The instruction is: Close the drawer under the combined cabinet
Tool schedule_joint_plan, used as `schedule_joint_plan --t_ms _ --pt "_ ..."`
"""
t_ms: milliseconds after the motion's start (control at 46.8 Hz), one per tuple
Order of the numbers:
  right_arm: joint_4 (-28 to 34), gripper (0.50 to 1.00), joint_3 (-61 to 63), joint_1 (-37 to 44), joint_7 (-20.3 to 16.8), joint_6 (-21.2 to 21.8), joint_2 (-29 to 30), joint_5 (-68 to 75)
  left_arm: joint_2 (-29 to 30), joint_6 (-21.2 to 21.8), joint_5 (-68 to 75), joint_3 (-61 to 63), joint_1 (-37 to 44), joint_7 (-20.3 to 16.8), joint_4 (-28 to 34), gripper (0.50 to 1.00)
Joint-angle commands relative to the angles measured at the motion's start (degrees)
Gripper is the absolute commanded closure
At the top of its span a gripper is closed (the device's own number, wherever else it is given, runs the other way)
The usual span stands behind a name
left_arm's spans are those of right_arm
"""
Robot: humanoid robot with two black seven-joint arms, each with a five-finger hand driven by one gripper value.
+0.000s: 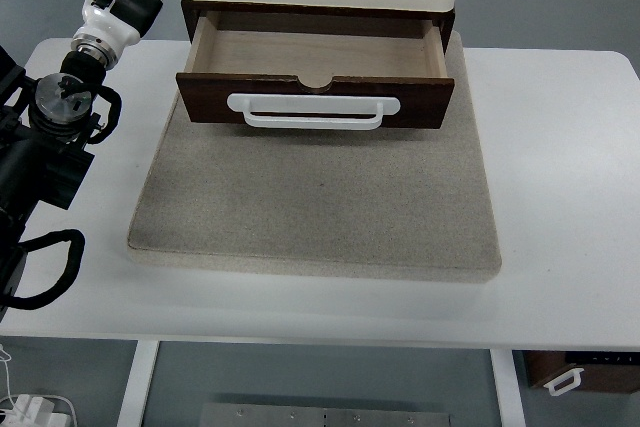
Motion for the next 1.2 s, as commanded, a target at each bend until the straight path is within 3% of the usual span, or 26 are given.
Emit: schedule_joint_plan --t_ms 0,876,1048,1176 --pt "0.00 0.548 0.00 0.00 0.00 0.00 0.00 0.10 0.00 0.00 0.00 0.00 0.00 0.00 -0.01 0.500" --pt "0.00 0.548 0.00 0.00 0.00 0.00 0.00 0.01 4.83 -1.84 -5.18 -0.09 -1.23 0.00 -0.01 0.500" --pt "0.00 0.548 0.00 0.00 0.00 0.00 0.00 0.01 7.82 -2.81 -5.27 -0.09 -3.16 0.00 -1.94 0.500" --pt "0.00 0.548 0.00 0.00 0.00 0.00 0.00 0.10 10.89 -2.99 -5.27 -0.09 -2.99 0.00 -6.86 0.500"
